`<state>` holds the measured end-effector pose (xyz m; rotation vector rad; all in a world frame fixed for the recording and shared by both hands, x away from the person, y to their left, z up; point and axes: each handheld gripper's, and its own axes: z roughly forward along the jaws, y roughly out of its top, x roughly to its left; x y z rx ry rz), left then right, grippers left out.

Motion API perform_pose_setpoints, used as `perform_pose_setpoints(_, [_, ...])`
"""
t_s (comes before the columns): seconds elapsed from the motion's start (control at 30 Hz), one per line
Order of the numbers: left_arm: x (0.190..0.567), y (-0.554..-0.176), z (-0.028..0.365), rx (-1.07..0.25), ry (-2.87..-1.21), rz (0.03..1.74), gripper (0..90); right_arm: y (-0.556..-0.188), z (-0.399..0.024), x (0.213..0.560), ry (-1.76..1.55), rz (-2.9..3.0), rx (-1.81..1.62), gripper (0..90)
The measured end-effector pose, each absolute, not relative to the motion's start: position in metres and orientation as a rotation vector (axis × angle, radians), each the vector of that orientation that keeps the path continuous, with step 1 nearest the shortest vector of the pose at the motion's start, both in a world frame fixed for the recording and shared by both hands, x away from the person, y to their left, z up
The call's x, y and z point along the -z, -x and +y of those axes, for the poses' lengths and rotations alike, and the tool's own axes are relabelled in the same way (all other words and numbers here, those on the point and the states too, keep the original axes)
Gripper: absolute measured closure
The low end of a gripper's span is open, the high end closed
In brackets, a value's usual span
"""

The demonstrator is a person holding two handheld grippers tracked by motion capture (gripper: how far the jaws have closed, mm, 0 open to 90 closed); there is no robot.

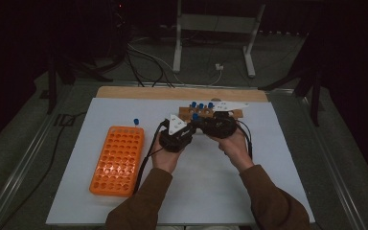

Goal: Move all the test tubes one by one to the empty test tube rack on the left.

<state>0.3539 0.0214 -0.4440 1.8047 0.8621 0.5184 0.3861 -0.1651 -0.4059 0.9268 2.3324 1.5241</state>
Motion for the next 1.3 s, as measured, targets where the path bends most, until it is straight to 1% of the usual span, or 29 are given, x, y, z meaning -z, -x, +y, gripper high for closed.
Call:
perform_pose_setpoints(0.17, [0.444,-0.354,0.021,-0.512,-1.798,0.863,78.1,-0.386,-0.166,0.406,-0.927,2.327,-1.523,75.2])
perform_pose_setpoints(0.33, [0.446,-0.357,0.025,-0.507,-1.792,0.894,78.2,-0.385,-0.169,0.403,-0.909,2.312,-1.554,55.5])
perform_pose_setpoints(0.6, [0.446,-0.36,0.034,-0.496,-1.783,0.91,78.2,-0.386,-0.18,0.401,-0.955,2.268,-1.59,19.8])
perform_pose_setpoints(0.67, [0.446,-0.36,0.037,-0.491,-1.774,0.918,78.2,-0.387,-0.182,0.402,-0.972,2.259,-1.573,14.5])
perform_pose_setpoints(0.7, [0.446,-0.36,0.038,-0.49,-1.773,0.921,78.2,-0.387,-0.184,0.403,-0.979,2.253,-1.561,13.8])
perform_pose_setpoints(0.77, [0.444,-0.359,0.042,-0.49,-1.766,0.926,78.3,-0.387,-0.187,0.405,-0.994,2.246,-1.551,8.2])
perform_pose_setpoints(0.9, [0.44,-0.357,0.05,-0.491,-1.751,0.927,78.2,-0.388,-0.196,0.409,-1.021,2.242,-1.549,2.8])
perform_pose_setpoints(1.03, [0.436,-0.354,0.06,-0.492,-1.734,0.92,78.2,-0.387,-0.206,0.413,-1.046,2.203,-1.517,1.5])
perform_pose_setpoints(1.07, [0.436,-0.353,0.063,-0.495,-1.734,0.917,78.2,-0.387,-0.208,0.415,-1.054,2.192,-1.511,0.0])
perform_pose_setpoints(1.3, [0.433,-0.347,0.081,-0.513,-1.718,0.91,78.2,-0.384,-0.225,0.422,-1.107,2.138,-1.479,0.0])
